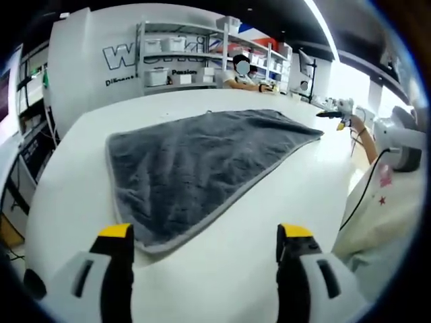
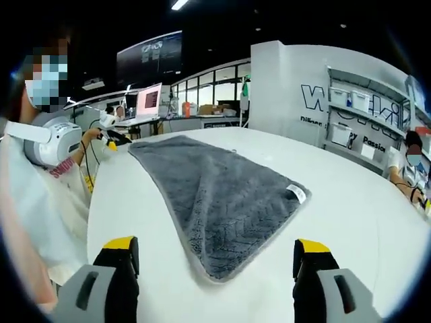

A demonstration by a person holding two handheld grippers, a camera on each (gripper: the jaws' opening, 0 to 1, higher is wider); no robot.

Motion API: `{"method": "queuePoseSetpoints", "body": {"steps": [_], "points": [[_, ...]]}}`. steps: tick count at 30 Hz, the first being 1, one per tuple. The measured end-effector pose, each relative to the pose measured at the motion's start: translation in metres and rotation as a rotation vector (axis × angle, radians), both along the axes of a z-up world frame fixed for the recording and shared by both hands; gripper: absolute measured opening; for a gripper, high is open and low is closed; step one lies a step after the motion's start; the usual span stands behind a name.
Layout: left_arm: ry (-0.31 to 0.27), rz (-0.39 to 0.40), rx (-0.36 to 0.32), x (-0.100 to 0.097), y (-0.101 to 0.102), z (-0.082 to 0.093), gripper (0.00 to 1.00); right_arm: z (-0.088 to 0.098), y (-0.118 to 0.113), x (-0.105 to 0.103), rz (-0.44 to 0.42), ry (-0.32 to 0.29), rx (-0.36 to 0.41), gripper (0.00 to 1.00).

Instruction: Fold the towel on the table until its edges align and the towel forms a compact rectangular stack.

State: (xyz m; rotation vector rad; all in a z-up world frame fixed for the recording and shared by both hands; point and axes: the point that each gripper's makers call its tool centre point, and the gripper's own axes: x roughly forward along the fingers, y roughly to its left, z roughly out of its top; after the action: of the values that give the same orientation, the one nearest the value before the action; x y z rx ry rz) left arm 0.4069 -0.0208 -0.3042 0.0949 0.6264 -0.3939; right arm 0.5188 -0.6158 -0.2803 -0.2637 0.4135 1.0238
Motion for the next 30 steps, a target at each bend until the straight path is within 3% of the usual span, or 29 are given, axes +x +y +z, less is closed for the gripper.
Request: {"method": "queuePoseSetpoints", "body": {"steps": [9,20,30], "points": [[0.004,-0.003,-0.018,0.009,0.0,-0.003,0.89,-0.003,-0.009,-0.002,-0.035,-0.001,0.003,0.99],[0.033,-0.064,-0.033,0.028,-0.015,-0.014,0.86,-0.005,-0.021,-0.009,-0.073,0.002,0.011,0.96],[0.056,-0.067,-0.047,0.032,-0.016,-0.021,0.81,-0.006,-0.013,-0.02,-0.038,0.012,0.016,0.99]]}}
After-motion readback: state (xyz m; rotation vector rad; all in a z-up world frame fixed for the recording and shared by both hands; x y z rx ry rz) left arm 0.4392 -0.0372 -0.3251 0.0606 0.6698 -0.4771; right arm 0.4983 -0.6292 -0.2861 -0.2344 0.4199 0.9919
